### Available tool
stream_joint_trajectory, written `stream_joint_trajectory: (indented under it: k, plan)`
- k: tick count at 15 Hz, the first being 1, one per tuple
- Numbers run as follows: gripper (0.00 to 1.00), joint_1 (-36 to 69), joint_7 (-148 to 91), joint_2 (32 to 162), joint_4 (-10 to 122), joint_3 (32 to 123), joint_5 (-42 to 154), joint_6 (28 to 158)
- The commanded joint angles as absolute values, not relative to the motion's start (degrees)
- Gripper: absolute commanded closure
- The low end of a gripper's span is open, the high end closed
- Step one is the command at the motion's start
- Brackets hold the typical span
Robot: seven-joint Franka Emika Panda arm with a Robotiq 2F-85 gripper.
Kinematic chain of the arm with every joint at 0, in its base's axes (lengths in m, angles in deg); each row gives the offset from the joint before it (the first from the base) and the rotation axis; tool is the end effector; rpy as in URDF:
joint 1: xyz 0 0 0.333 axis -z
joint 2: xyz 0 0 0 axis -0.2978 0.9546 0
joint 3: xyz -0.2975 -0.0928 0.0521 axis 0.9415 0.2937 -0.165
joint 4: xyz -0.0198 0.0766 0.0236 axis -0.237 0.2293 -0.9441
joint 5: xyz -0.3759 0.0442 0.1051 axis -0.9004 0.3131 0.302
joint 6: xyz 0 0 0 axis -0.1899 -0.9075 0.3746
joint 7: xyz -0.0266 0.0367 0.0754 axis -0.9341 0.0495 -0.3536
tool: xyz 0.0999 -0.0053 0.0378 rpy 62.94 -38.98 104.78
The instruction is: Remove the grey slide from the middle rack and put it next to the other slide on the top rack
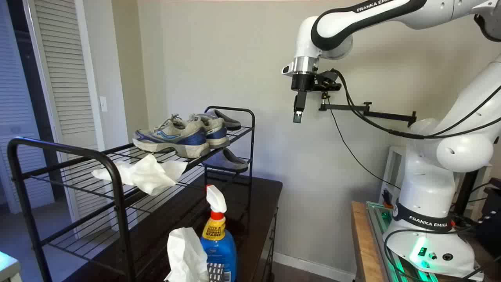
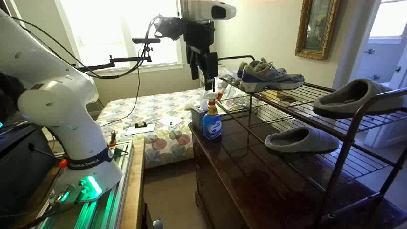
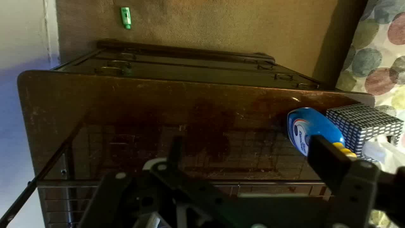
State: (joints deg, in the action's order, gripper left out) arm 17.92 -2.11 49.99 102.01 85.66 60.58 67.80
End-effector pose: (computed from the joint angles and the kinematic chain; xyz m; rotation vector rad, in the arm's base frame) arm 0.3829 -0.0936 0.4985 -3.0008 -0.2635 -0.0795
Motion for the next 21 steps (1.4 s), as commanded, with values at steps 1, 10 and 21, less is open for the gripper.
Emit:
stream_joint_trajectory:
  k: [1, 10, 21]
  plan:
    - [0.0, 18.59, -1.85, 50.09, 101.89, 85.08, 60.9, 67.65]
    - [0.0, 18.46, -1.45, 48.89, 104.55, 85.35, 61.92, 73.29]
    - [0.0, 18.98, -3.34, 59.59, 110.6, 87.75, 64.9, 110.64]
